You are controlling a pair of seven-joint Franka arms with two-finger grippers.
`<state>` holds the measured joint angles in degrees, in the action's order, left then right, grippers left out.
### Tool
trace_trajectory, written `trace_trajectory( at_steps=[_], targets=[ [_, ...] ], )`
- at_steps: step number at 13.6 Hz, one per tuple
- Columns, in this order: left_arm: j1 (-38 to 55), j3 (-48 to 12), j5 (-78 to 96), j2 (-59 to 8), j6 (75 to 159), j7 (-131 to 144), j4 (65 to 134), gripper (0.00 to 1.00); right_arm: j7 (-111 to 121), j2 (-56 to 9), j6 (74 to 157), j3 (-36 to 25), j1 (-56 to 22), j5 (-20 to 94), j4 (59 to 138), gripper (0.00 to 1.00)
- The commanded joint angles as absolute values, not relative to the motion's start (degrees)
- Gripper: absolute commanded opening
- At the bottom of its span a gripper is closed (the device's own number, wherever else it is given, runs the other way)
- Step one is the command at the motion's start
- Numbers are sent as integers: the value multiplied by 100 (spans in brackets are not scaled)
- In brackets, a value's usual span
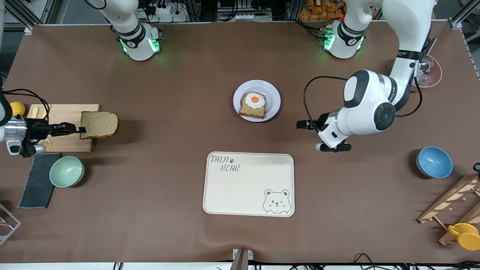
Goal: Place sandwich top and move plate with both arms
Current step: 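Lift the bread slice with the right gripper and carry it toward the plate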
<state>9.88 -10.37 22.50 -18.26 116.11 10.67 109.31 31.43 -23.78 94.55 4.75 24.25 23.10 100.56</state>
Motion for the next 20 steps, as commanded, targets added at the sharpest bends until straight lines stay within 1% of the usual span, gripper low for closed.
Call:
trace_trajectory(
  at_steps=[1, 4, 7, 9, 11, 13, 15, 17, 20],
  targets=[
    [1028, -1037, 2382, -1793, 11689, 1151, 10951, 100, 2113, -1758, 9466, 422, 1672, 2487, 10441, 0],
    [1020, -1037, 2391, -1811, 11786, 1151, 10977, 100, 1873, -1443, 9536, 413, 1013, 2803, 10651, 0],
    [1011, -1037, 2601, -1758, 11786, 1151, 11039, 100, 995, -1161, 9597, 413, 459, 2970, 10766, 0],
    [1019, -1037, 2724, -1775, 11812, 1151, 11118, 100, 731, -1038, 9860, 413, 37, 3189, 10915, 0],
    [1011, -1037, 2987, -1697, 11961, 1151, 11398, 100, 467, -862, 10430, 413, -437, 3575, 11283, 0],
    [1011, -1046, 3172, -1609, 12102, 1151, 11714, 100, 107, -844, 10800, 413, -824, 3630, 11373, 0],
    [985, -1151, 3304, -1635, 12277, 1151, 11874, 100, -60, -879, 11309, 413, -1193, 3647, 11530, 0],
    [1010, -1151, 3506, -1687, 12453, 1143, 11944, 100, -455, -905, 12063, 413, -1799, 3857, 11724, 0],
    [1011, -1160, 3516, -1679, 12524, 1143, 12102, 100, -519, -1037, 13347, 413, -2625, 4629, 12093, 0]
  ],
)
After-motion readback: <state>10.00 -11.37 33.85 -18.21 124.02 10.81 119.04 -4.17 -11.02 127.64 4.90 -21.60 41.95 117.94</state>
